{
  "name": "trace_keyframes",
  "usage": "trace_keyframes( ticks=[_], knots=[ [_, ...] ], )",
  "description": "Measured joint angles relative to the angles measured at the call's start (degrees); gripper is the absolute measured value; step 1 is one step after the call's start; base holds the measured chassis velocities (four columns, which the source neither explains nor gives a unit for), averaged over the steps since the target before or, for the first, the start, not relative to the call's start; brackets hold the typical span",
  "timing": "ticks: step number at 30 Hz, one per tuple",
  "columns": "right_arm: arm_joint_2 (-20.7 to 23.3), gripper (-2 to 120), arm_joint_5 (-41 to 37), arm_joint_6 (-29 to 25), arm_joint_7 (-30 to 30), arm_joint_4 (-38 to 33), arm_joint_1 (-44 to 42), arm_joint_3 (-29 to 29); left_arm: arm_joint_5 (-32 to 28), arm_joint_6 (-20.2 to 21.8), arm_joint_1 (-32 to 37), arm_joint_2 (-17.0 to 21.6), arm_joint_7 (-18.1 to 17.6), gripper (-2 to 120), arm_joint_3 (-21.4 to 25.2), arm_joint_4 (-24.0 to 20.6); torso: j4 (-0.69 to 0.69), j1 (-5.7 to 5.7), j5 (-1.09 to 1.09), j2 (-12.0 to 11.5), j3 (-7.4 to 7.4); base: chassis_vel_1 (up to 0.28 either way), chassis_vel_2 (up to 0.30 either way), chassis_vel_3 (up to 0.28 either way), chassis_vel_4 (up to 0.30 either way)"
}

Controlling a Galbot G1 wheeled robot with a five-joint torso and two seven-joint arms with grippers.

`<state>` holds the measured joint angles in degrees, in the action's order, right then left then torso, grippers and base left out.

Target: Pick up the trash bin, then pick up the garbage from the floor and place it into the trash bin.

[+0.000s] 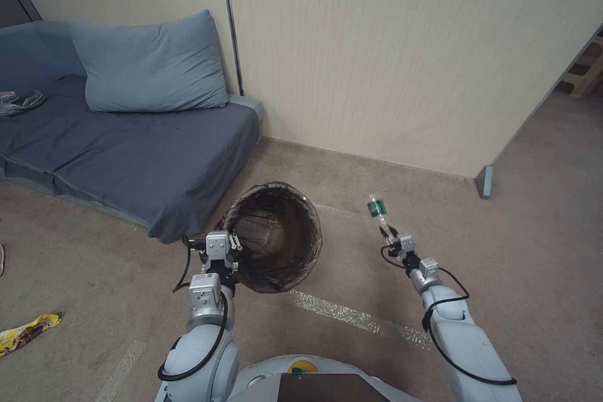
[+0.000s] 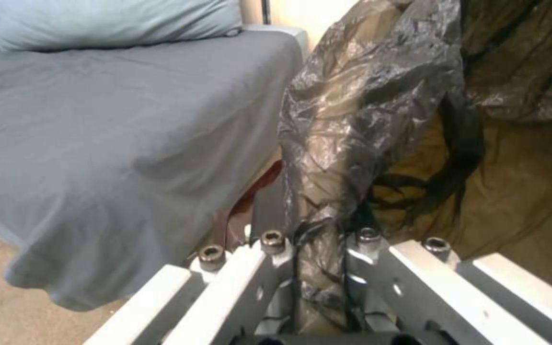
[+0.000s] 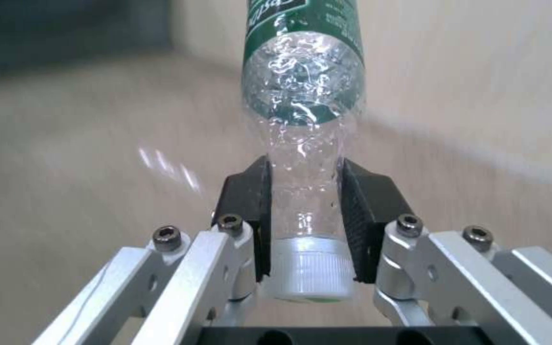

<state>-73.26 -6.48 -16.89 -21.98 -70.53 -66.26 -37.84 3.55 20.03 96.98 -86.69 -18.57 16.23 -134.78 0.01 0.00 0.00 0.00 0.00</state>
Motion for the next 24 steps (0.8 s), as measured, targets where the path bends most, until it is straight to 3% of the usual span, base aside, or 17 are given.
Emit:
trace_keyframes(
  ticks=[3,4,7,8,12,20,24],
  knots=[
    [1.5,23,-5.4,-0.3,-2.2,-16.4,-7.1,0.0,-0.3,0.0,0.0,0.0,0.0,2,-0.4,0.2,-0.03,0.0,0.0,0.0,0.0,0.0,0.0,0.0,0.0],
    [1.5,23,-5.4,-0.3,-2.2,-16.4,-7.1,0.0,-0.3,0.0,0.0,0.0,0.0,2,-0.4,0.2,-0.03,0.0,0.0,0.0,0.0,0.0,0.0,0.0,0.0],
    [3.8,23,-10.3,0.1,-4.2,-29.7,-11.5,0.1,-1.0,0.3,0.1,0.1,-0.2,2,-1.3,0.6,0.0,0.0,-0.02,0.0,0.0,0.0,0.0,0.0,0.0],
    [3.8,23,-10.3,0.1,-4.2,-29.7,-11.5,0.1,-1.0,0.3,0.1,0.1,-0.2,2,-1.3,0.6,0.0,0.0,-0.02,0.0,0.0,0.0,0.0,0.0,0.0],
    [7.9,23,-16.6,0.3,-8.8,-40.7,-15.2,1.9,-2.3,1.1,0.4,0.1,-0.2,2,-3.0,0.6,0.0,0.0,-0.01,0.0,0.0,0.0,0.0,0.0,0.0],
    [13.0,23,-19.7,1.1,-13.6,-49.8,-18.2,7.9,-2.9,1.5,0.6,0.2,-0.3,2,-3.8,0.6,-0.01,0.0,-0.01,0.0,0.0,0.0,0.0,0.0,0.0],
    [13.4,23,-18.8,1.8,-13.6,-51.4,-18.7,11.4,-2.9,1.6,0.6,0.2,-0.3,2,-4.2,0.6,-0.01,0.0,0.0,0.0,0.0,0.0,0.0,0.0,0.0]
  ],
)
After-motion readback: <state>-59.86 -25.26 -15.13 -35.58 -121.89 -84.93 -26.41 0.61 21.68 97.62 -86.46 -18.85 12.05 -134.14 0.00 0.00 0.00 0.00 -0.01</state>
